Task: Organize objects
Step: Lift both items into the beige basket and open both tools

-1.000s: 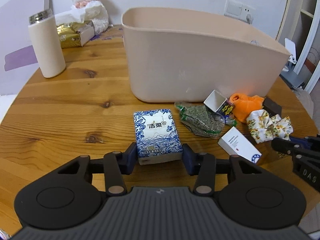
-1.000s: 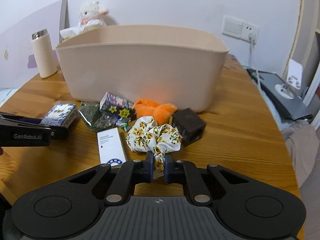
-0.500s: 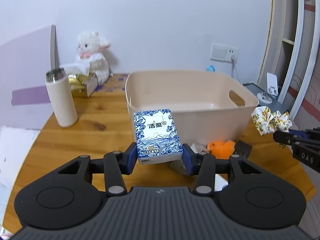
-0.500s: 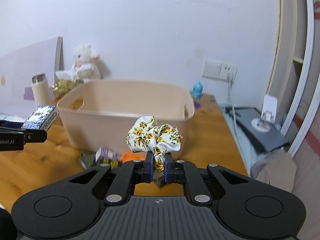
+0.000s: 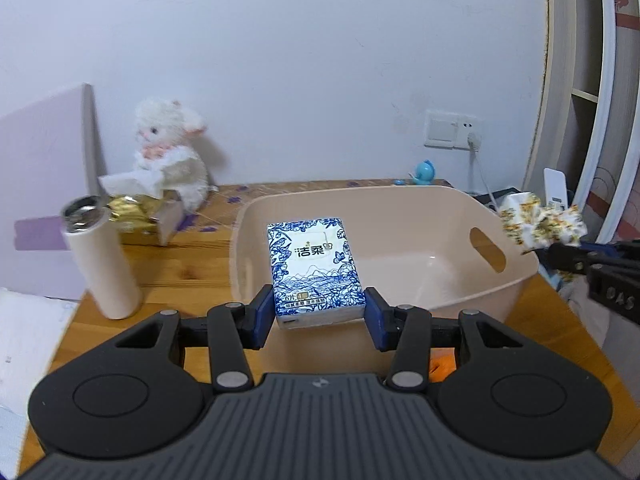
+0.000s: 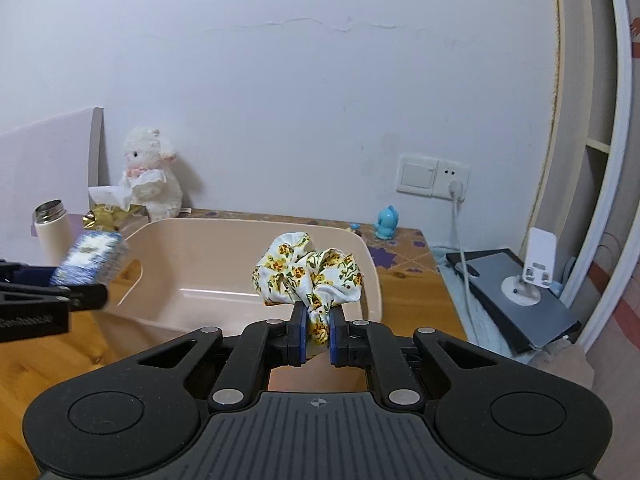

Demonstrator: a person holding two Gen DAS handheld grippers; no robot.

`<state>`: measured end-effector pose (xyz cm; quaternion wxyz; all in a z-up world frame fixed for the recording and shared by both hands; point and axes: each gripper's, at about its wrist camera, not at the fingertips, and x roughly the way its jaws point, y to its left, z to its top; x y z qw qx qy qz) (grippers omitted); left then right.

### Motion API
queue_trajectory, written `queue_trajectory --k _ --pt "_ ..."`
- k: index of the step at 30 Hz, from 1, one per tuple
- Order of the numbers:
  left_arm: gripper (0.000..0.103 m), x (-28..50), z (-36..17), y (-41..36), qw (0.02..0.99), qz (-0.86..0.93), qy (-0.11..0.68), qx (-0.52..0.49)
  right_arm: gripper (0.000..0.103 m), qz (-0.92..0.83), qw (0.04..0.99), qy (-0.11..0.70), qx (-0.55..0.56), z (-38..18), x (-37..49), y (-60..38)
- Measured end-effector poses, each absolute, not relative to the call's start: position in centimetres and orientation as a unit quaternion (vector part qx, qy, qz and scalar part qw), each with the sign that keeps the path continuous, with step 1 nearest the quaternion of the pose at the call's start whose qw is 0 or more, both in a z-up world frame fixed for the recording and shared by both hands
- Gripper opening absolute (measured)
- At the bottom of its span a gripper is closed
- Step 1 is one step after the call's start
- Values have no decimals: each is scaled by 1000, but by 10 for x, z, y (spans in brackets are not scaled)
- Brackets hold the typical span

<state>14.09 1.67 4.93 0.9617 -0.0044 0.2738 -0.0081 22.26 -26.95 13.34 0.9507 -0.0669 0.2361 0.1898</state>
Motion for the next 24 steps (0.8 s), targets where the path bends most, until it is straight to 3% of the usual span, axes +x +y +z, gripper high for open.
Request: queue_trajectory --k 18,20,21,22,23,24 --pt "49 234 -3 2 935 16 353 11 10 186 926 310 -110 89 291 -218" --pt "49 233 -1 1 935 14 355 11 12 185 923 319 -111 86 293 -218" --pt "49 232 0 1 936 15 352 13 18 183 924 319 -108 87 294 -219" --pt "52 230 2 1 937 16 348 14 30 182 924 318 -106 88 293 -220" --pt "56 227 5 1 938 17 345 16 31 183 925 317 -103 89 293 -221" --pt "66 225 8 0 940 19 341 17 37 186 926 314 -100 92 290 -223"
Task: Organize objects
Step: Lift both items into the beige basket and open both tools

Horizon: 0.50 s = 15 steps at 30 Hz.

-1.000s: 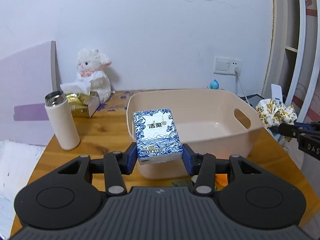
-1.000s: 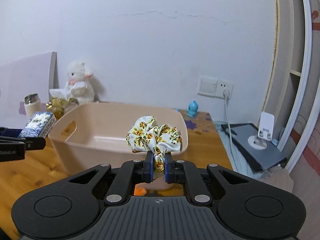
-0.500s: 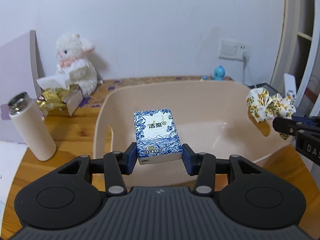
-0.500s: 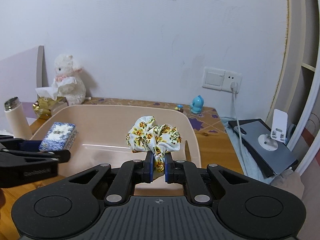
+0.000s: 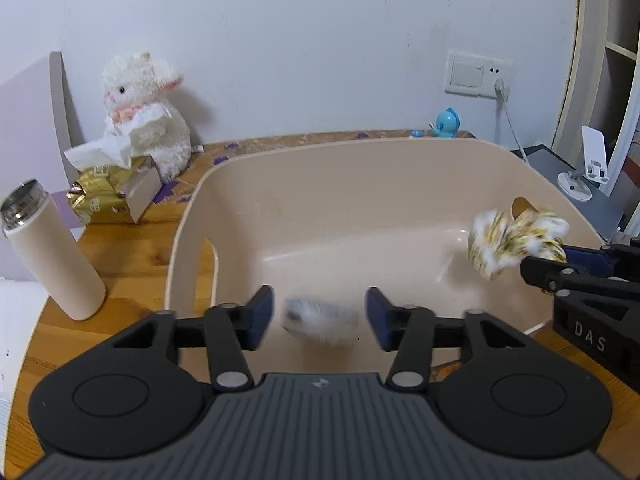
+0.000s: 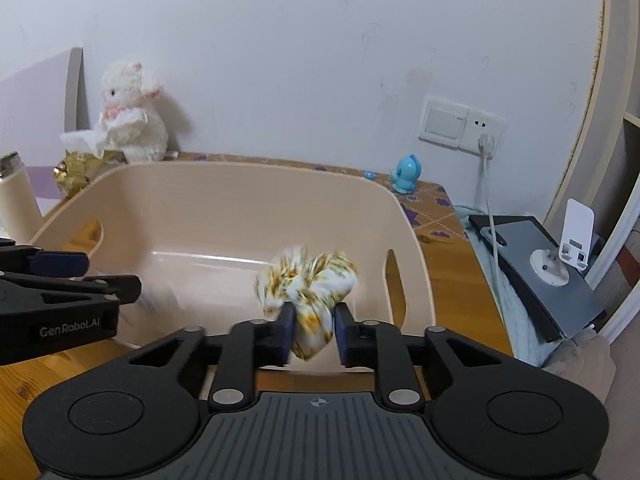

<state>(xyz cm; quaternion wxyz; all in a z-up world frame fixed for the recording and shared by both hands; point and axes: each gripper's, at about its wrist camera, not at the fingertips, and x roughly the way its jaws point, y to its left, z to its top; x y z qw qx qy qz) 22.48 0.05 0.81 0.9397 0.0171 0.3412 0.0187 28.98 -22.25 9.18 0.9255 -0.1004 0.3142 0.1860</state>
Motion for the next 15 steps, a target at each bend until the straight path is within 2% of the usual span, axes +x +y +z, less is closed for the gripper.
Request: queue_trajectory --k 1,2,7,12,15 --pt "74 222 12 0 941 19 336 16 42 187 926 312 -101 94 288 -224" --pt "76 219 15 0 943 21 331 15 45 187 928 306 -103 97 284 -225" --pt "84 202 31 -2 946 29 321 15 60 188 933 287 -109 111 266 -236" --pt "87 181 36 -5 945 33 326 1 69 191 933 285 -106 120 252 -253" --pt "94 164 38 -11 947 54 316 19 74 193 932 287 -111 122 243 -264"
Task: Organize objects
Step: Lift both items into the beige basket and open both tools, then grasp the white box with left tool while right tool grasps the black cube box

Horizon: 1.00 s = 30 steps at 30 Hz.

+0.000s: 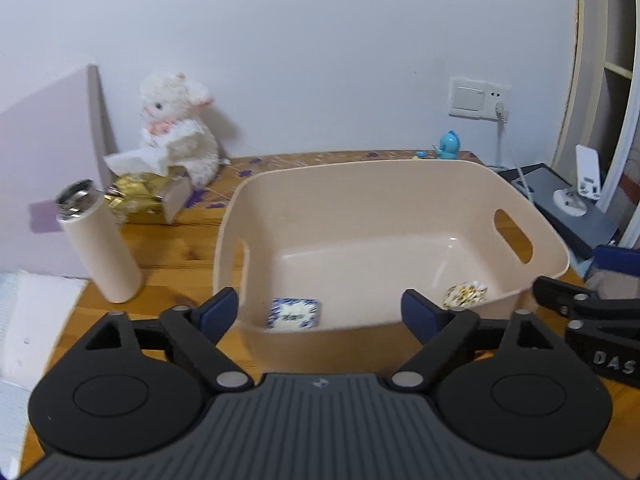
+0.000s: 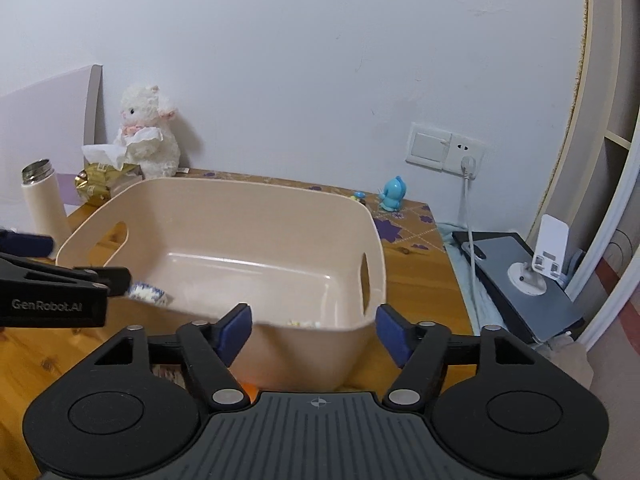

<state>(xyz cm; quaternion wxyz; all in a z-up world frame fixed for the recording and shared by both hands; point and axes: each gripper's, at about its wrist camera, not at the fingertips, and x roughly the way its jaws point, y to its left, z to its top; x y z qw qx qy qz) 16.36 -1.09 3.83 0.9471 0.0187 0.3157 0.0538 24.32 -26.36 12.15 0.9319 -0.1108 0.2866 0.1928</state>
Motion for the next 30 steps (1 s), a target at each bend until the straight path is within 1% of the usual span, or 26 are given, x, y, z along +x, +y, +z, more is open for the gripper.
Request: queue_trajectory --k 1,4,14,30 --pt "95 158 38 -12 947 54 316 19 76 193 931 287 -113 121 240 -267" --pt "95 148 32 -9 940 36 340 -14 77 196 928 292 -123 117 231 -277" --pt "95 131 -4 -16 921 41 386 -32 79 191 911 337 -142 84 225 -305" --pt "95 149 -66 -48 895 32 442 -48 79 198 886 392 -152 30 236 -314"
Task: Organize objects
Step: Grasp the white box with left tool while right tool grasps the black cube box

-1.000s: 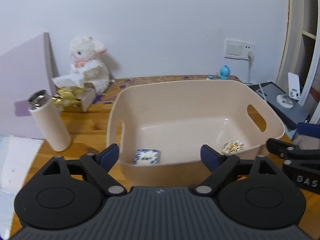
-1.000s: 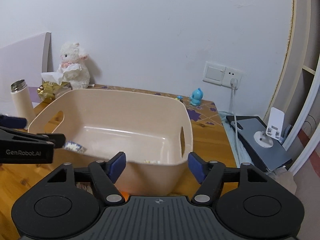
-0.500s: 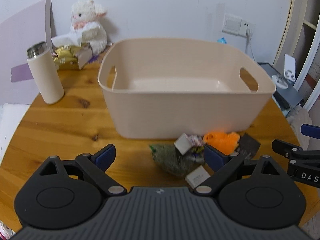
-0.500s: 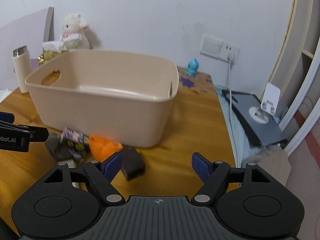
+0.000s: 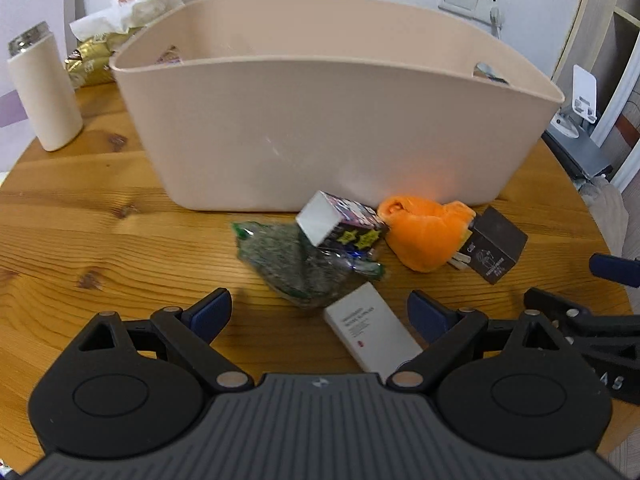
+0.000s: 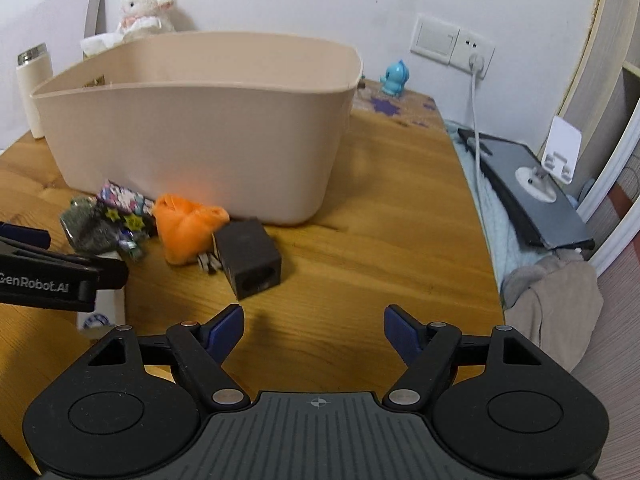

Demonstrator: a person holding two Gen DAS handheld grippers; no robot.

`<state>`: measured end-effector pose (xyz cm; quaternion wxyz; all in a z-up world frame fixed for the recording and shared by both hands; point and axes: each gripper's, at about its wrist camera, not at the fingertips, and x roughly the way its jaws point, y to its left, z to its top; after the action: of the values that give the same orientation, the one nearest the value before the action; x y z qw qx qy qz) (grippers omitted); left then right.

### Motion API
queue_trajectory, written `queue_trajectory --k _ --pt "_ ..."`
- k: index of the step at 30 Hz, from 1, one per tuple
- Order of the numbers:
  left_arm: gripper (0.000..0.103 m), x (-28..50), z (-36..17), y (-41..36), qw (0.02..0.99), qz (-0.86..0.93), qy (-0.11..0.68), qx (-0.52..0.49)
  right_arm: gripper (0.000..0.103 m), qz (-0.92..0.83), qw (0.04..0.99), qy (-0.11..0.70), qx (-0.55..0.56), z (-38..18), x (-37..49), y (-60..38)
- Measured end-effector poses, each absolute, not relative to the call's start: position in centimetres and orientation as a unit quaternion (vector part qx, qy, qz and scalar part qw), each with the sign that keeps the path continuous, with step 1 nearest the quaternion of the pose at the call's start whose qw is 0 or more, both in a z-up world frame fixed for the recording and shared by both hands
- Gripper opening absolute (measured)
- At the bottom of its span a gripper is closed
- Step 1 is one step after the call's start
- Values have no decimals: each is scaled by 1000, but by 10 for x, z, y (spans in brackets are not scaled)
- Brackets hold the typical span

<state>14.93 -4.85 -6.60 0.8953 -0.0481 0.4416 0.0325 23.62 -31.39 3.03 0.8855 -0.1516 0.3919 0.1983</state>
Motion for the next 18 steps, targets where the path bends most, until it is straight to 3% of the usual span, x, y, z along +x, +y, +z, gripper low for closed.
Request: queue_trajectory --k 12,18 --pt "95 140 -74 -43 892 35 451 -17 79 212 888 379 -152 14 243 -304" --pt "86 131 -72 -33 893 17 449 -9 79 228 892 360 -150 12 247 -294"
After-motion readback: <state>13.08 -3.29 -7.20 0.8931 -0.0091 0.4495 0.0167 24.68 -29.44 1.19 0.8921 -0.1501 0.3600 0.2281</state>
